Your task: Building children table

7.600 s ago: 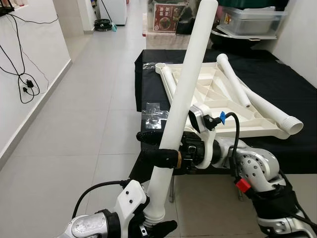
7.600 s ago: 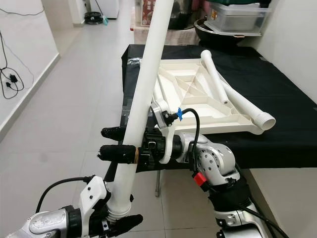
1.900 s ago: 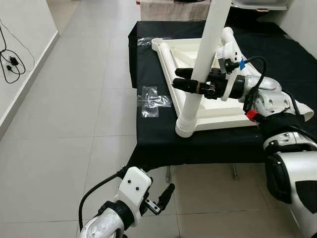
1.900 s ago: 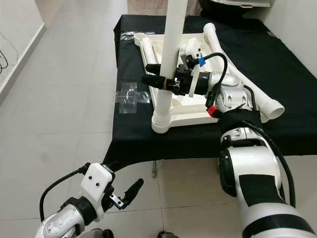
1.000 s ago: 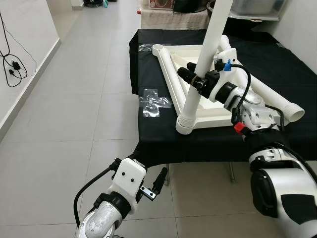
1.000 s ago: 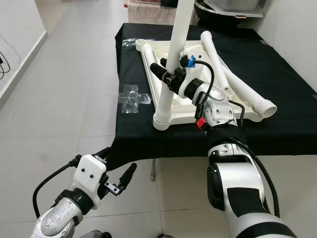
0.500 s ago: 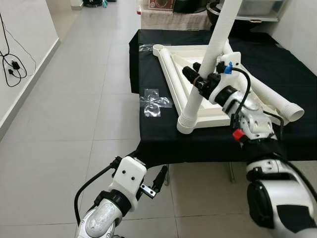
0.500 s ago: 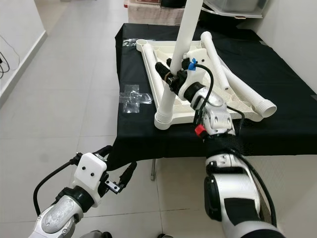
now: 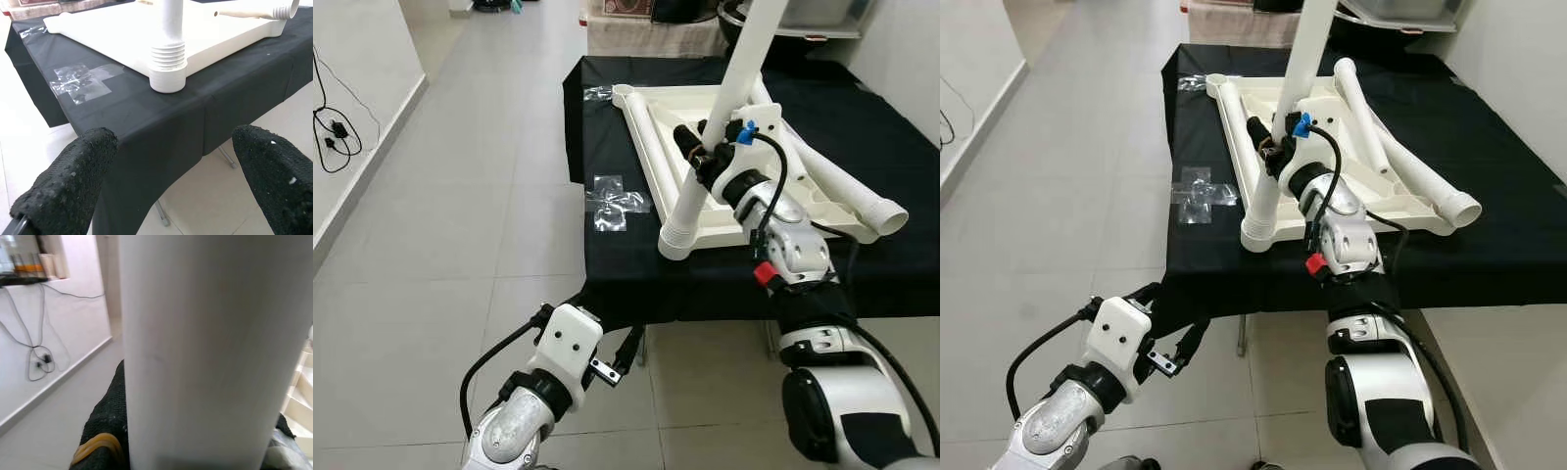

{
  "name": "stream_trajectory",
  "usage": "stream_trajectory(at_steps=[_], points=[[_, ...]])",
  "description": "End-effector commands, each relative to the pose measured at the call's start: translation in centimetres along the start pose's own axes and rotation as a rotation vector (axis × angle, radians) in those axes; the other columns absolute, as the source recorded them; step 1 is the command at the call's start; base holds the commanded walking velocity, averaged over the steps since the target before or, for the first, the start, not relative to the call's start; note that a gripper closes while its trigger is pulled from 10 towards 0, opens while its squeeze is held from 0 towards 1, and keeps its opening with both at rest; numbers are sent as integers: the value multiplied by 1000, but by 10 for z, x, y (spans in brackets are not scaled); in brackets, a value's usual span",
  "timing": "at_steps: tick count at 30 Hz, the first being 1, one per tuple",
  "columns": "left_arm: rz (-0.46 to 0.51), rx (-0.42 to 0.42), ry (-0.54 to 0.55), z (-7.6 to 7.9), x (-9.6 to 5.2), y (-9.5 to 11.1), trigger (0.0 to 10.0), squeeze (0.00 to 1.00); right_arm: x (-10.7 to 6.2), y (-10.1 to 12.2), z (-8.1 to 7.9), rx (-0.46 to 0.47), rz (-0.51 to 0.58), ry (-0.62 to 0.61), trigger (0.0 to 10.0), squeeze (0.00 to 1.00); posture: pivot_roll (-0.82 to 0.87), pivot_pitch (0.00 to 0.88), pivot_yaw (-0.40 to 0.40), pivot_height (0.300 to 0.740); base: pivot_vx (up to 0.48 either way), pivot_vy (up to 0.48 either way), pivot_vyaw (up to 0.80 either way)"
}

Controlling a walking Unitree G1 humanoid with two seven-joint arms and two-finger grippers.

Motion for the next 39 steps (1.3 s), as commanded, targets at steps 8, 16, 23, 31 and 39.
stream_trajectory(at_steps=[8, 16, 23, 31, 39], points=[[-20, 19, 8, -8, 0, -5, 10000, 0, -18, -34, 17, -104, -192, -295, 0, 0, 75, 158, -74, 740, 0, 0, 0], [-13, 27, 10, -10, 1, -2, 10000, 0, -21, -38, 6, -68, -273, -437, 0, 0, 80, 160, -77, 740, 0, 0, 0], [-13, 33, 12, -11, 1, -2, 10000, 0, -21, -41, 3, 36, -333, -590, 4471, 0, 81, 162, -83, 740, 0, 0, 0], [-11, 44, 15, -14, 2, 0, 10000, 0, -24, -26, 7, 58, -287, -742, 10000, 0, 92, 160, -83, 740, 0, 0, 0], [-10, 62, 20, -19, 2, 1, 10000, 0, -26, -26, -12, 42, -293, -765, 10000, 0, 95, 154, -81, 740, 0, 0, 0]])
Point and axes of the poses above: a point about 5 cm out from each wrist's last joint towards the gripper, its own x axis pointing out of the wrist towards the gripper, its own y axis along the axis of the wrist's last joint, z = x × y, the point moved 5 cm from there along x, pointing out of the wrist towards the gripper, and after that the axes turned 15 degrees about -x, right-handed, at the moved point
